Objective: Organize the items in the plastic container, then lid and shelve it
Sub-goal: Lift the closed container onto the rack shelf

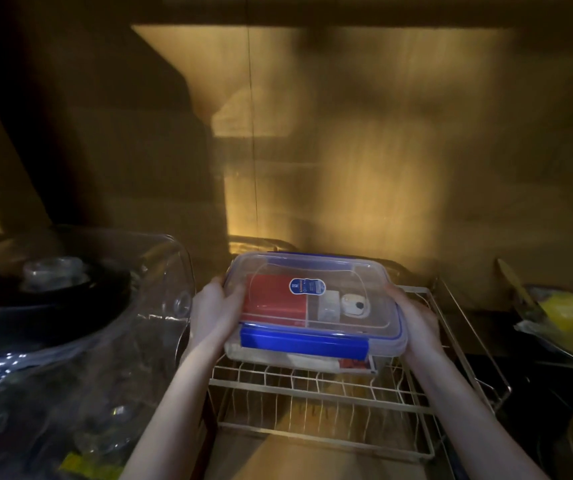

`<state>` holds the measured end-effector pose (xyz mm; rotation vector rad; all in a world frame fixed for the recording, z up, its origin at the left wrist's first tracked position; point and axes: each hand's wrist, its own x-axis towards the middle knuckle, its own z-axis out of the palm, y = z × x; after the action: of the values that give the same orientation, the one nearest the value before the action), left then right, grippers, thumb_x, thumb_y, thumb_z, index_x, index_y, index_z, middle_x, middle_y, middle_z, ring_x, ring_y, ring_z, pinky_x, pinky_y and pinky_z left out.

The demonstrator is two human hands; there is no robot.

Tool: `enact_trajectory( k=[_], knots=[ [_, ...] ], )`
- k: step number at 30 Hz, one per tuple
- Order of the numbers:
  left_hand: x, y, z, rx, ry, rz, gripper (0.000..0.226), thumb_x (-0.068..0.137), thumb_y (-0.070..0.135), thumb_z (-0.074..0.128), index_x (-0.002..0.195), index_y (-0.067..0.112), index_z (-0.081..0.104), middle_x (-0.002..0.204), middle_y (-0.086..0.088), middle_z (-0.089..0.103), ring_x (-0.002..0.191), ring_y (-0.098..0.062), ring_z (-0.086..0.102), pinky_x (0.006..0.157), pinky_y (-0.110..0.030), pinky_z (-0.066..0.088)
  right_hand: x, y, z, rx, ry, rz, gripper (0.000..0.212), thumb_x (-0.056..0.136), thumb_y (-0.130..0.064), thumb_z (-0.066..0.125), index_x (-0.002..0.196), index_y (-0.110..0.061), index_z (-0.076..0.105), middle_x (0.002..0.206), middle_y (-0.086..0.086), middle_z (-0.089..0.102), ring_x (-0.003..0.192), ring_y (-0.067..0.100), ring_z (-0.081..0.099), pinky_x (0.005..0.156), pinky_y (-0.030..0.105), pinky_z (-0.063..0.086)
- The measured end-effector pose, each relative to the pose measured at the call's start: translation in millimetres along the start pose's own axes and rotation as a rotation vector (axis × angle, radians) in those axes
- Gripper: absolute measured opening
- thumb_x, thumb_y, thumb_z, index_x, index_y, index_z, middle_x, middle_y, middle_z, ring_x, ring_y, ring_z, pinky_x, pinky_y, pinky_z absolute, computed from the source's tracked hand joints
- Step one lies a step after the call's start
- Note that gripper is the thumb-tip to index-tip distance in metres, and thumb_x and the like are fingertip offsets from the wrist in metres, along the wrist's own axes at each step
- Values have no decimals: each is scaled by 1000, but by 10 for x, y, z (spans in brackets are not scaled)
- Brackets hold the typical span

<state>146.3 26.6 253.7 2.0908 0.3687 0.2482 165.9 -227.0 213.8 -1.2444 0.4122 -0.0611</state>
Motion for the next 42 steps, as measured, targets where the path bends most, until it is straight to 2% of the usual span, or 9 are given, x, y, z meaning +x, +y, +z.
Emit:
enact_trajectory(
  k=[6,9,12,15,17,22,32,38,42],
  knots=[
    [148,14,18,205,49,107,16,93,19,48,87,9,57,80,-6,63,63,-9,56,52,-18,42,153,-19,112,39,-28,9,54,67,-34,77,109,-3,64,95,13,71,79,24,69,72,34,55],
    [165,93,66,314,54,141,24,91,19,50,68,13,53,71,-4,59,61,-14,57,54,-26,48,202,-31,150,72,-23,42,60,60,-36,79,109,-5,64,99,14,70,79,23,68,74,35,55],
    [187,123,152,400,11,187,25,91,31,48,88,9,60,95,-10,65,86,-22,64,79,-39,56,273,-25,200,55,28,64,47,71,-33,75,108,-5,65,97,13,71,77,23,68,68,33,55],
    [253,105,178,487,21,229,41,93,37,43,120,8,52,133,-13,50,123,-27,49,100,-43,46,343,-11,254,27,74,73,46,71,-35,75,105,-5,66,97,13,72,82,25,70,74,36,57],
    [297,77,179,498,19,224,43,93,35,43,125,7,49,142,-15,43,132,-27,41,105,-44,41,370,-8,279,-1,71,75,46,72,-37,74,104,-5,67,98,14,73,85,28,71,78,39,57],
    [361,44,231,512,26,220,44,94,36,41,127,7,47,146,-16,39,135,-27,37,108,-46,38,404,-25,297,-46,70,46,38,76,-37,70,100,-7,67,89,10,72,76,22,69,62,30,52],
    [405,50,241,526,26,220,43,94,37,38,126,9,50,146,-15,40,137,-26,35,109,-44,36,445,-44,269,-114,55,67,47,72,-44,72,104,-10,66,97,10,72,87,25,70,74,35,55],
    [397,97,208,606,-61,199,48,96,38,33,133,9,40,150,-17,31,140,-30,28,111,-49,33,269,-310,264,-375,-98,100,47,87,-50,52,104,-8,62,103,15,67,89,27,64,84,39,49],
    [387,313,118,636,-204,126,47,95,45,32,129,14,41,140,-15,42,129,-31,41,106,-51,38,-103,-607,268,-447,-17,-148,35,92,-39,48,121,-20,52,127,6,54,116,27,53,96,42,40]
  ],
)
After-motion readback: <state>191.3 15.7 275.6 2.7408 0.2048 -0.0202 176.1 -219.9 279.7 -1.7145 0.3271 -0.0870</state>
